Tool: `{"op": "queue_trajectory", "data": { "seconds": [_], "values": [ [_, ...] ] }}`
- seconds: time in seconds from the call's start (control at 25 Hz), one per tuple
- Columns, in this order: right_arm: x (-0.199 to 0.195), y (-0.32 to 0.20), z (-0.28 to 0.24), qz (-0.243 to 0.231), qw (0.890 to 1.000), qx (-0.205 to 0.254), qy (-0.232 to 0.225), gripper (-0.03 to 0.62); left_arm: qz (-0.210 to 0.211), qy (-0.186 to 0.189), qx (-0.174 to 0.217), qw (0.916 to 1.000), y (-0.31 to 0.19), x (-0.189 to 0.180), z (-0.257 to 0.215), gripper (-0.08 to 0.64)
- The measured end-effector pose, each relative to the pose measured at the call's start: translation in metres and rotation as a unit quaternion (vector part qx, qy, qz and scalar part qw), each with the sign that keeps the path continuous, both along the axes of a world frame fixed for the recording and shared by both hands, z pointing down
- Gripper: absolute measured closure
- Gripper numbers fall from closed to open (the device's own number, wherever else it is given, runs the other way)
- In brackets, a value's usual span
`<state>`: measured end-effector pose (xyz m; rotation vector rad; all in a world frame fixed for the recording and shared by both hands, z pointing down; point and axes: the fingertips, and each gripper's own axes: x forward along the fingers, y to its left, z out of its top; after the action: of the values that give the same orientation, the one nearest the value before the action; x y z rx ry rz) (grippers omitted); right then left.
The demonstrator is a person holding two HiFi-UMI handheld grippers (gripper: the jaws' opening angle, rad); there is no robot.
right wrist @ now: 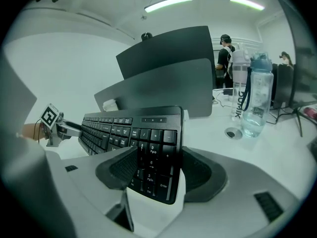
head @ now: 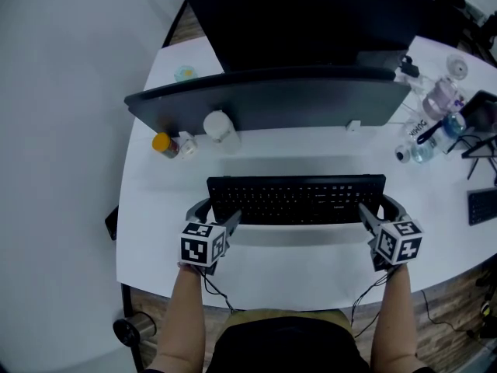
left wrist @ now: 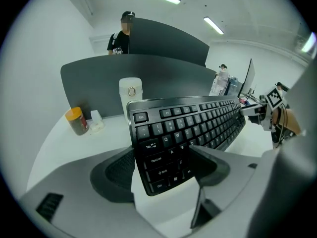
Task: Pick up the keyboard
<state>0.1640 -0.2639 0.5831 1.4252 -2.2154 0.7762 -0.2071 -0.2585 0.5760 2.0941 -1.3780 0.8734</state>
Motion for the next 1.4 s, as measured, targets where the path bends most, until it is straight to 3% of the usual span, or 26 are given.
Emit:
{"op": "queue_trajectory", "data": {
  "seconds": [0.96, 1.4],
  "values": [
    [0.019, 0.007, -0.145, -0.027, 0.991, 0.129, 0.011, 0.301, -0.017, 0.03, 0.127, 0.9913, 0.024, 0.019, -0.131, 0.222],
    [0.024, 0.019, -0.202, -0.042, 0.982, 0.185, 0.002, 0.301, -0.026, 0.018, 0.174, 0.9842, 0.042, 0.024, -0.191, 0.222]
  ]
}}
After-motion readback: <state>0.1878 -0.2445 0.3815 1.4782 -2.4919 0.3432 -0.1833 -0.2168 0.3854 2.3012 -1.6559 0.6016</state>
